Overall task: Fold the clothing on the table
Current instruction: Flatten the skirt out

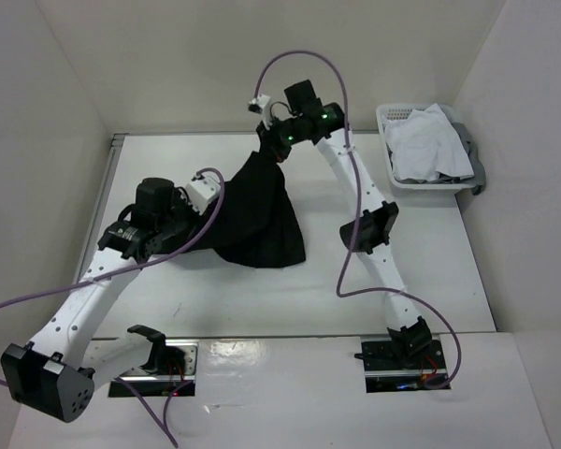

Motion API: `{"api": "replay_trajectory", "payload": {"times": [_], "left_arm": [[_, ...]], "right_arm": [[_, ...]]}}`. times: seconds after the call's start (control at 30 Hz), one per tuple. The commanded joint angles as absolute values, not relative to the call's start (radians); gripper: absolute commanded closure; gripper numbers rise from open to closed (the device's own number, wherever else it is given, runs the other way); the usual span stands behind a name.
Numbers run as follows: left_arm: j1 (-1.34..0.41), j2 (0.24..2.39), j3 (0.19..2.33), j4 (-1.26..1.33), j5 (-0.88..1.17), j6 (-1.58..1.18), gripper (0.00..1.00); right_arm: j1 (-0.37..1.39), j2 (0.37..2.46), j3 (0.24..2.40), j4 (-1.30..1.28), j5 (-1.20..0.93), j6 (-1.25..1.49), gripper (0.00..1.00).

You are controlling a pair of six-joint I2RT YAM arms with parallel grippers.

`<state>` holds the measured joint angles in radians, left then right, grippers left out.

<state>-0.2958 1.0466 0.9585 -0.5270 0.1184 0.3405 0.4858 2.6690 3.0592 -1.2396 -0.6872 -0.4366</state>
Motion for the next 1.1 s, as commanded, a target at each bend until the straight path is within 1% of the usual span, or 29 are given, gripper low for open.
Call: {"api": "replay_trajectory", "payload": {"times": [0.0,0.03,0.13,0.23,0.27,0.33,0.37,0.4,0.47,0.53,0.6,0.7,0.8,0.9,1.07], "left_arm": [[-0.290,0.991,1.029,-0.482,0.107,0.304,0.90],[-0.302,0.977,1.029,-0.482,0.107,0.295,0.90],[-0.311,0.957,1.039,-0.471,0.095,0.264,0.90],[-0.311,0.931,1.028,-0.462,0.084,0.232,0.90],[-0.311,0.913,1.014,-0.462,0.084,0.232,0.90],[-0.311,0.888,1.000,-0.462,0.057,0.210,0.90],[-0.321,0.879,0.985,-0.462,0.048,0.210,0.90],[-0.321,0.862,0.985,-0.462,0.035,0.201,0.90],[-0.321,0.842,0.974,-0.462,0.026,0.201,0.90],[-0.321,0.827,0.974,-0.472,0.026,0.201,0.90],[-0.321,0.816,0.986,-0.494,0.026,0.192,0.90],[-0.310,0.772,1.020,-0.531,0.083,0.204,0.90],[-0.290,0.697,1.063,-0.586,0.143,0.244,0.90],[-0.278,0.637,1.106,-0.633,0.169,0.264,0.90],[-0.229,0.558,1.169,-0.709,0.227,0.299,0.90]], "right_arm": [[0.500,2.433,3.001,-1.295,-0.710,-0.425,1.00],[0.500,2.372,2.979,-1.295,-0.710,-0.411,1.00],[0.520,2.280,2.864,-1.264,-0.660,-0.350,1.00],[0.554,2.148,2.684,-1.212,-0.551,-0.276,1.00],[0.578,2.038,2.505,-1.122,-0.513,-0.259,1.00],[0.607,1.874,2.246,-0.949,-0.372,-0.203,1.00],[0.644,1.720,2.023,-0.789,-0.304,-0.193,1.00],[0.644,1.669,1.955,-0.755,-0.222,-0.193,1.00],[0.644,1.576,1.843,-0.735,-0.192,-0.193,1.00],[0.595,1.513,1.730,-0.709,-0.193,-0.193,1.00],[0.574,1.430,1.668,-0.684,-0.193,-0.193,1.00],[0.565,1.326,1.562,-0.658,-0.193,-0.221,1.00],[0.537,1.217,1.482,-0.658,-0.283,-0.262,1.00],[0.505,1.131,1.460,-0.679,-0.359,-0.285,1.00],[0.388,0.934,1.437,-0.680,-0.506,-0.285,1.00]]}}
